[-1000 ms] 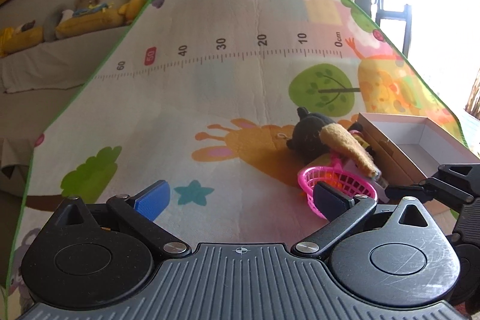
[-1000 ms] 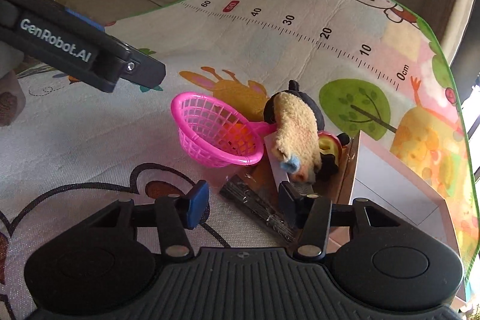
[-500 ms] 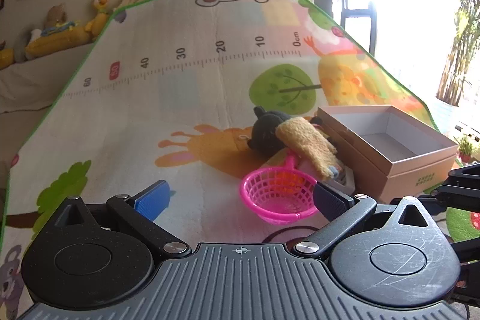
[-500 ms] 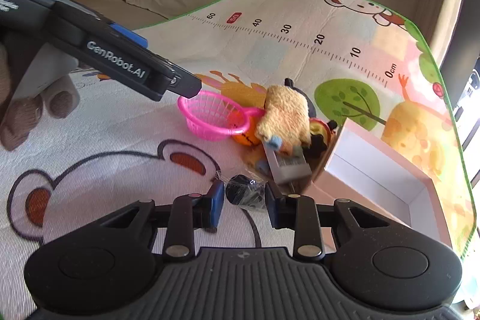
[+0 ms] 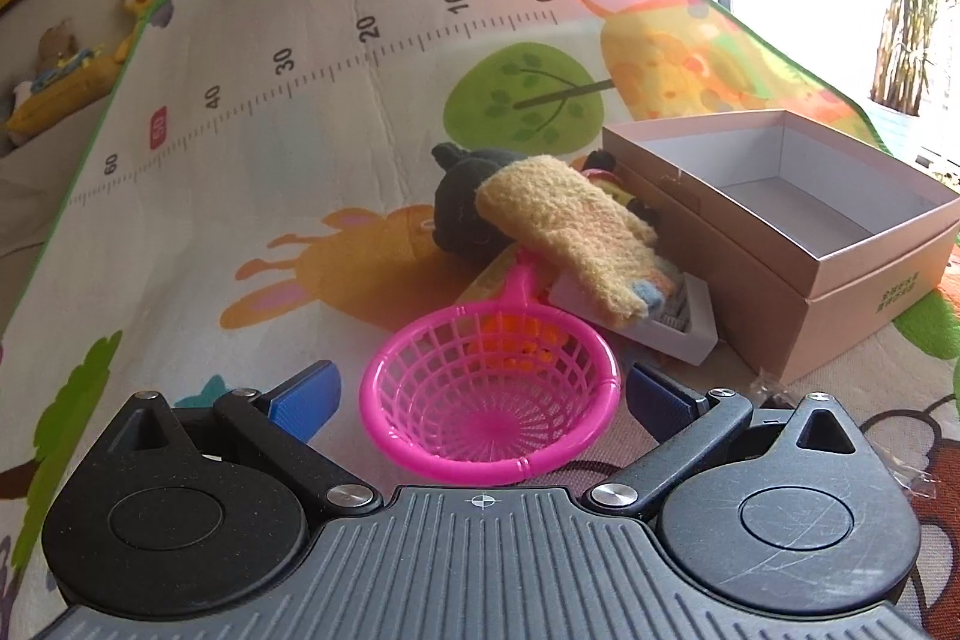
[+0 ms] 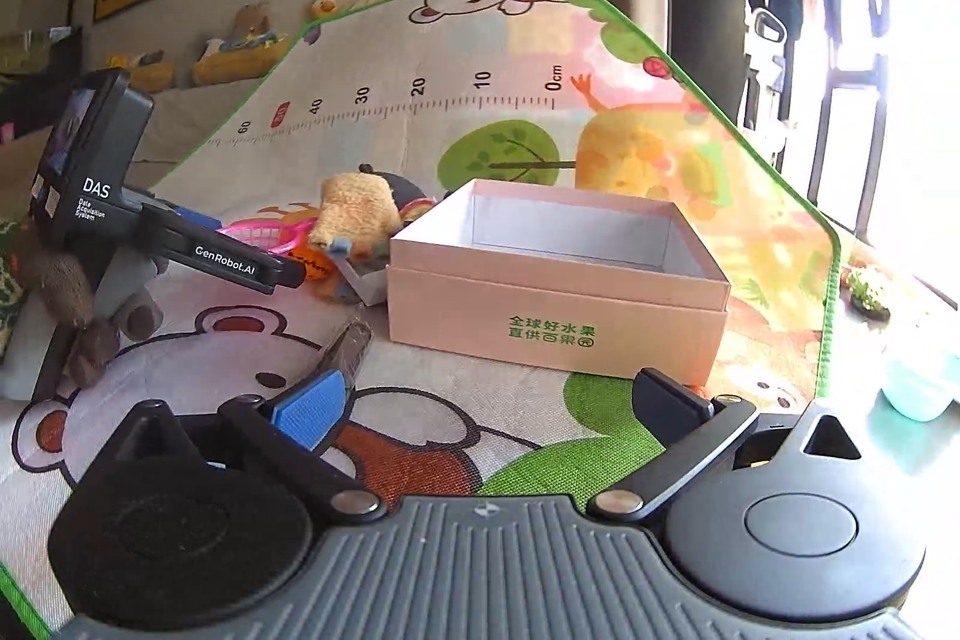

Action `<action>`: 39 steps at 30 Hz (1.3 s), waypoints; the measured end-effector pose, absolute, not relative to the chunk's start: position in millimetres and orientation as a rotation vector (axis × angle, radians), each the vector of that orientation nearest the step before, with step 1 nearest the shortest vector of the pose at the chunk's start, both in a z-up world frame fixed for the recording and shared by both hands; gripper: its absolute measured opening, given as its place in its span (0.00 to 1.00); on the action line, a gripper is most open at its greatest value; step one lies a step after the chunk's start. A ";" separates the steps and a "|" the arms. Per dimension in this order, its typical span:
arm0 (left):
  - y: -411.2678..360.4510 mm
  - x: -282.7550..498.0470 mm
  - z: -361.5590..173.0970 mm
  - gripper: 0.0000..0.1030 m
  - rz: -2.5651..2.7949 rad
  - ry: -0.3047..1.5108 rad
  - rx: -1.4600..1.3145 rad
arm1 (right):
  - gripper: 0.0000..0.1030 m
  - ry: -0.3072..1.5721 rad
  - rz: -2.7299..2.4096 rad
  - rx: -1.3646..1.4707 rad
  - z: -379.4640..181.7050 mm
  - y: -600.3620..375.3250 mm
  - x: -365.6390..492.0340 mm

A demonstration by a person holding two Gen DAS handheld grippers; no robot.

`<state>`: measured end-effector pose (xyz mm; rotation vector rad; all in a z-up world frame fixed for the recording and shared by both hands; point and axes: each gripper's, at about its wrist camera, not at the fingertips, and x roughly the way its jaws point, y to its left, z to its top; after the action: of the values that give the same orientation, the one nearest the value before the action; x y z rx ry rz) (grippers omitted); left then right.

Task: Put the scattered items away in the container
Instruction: 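Grasp the pink basket-net with the left tool while the right tool moves toward the black cylinder, then close the right tool on the black cylinder while the left tool lifts the pink net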

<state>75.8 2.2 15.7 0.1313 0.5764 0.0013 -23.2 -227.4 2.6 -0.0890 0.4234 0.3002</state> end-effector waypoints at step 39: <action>26.1 -60.8 31.9 0.97 -0.330 0.734 0.181 | 1.00 0.539 0.160 -0.495 -10.1 -170.6 22.6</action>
<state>-60.8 26.1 31.9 0.1811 0.7337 -0.3297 22.6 -170.6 -10.1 -0.4953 0.5386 0.1602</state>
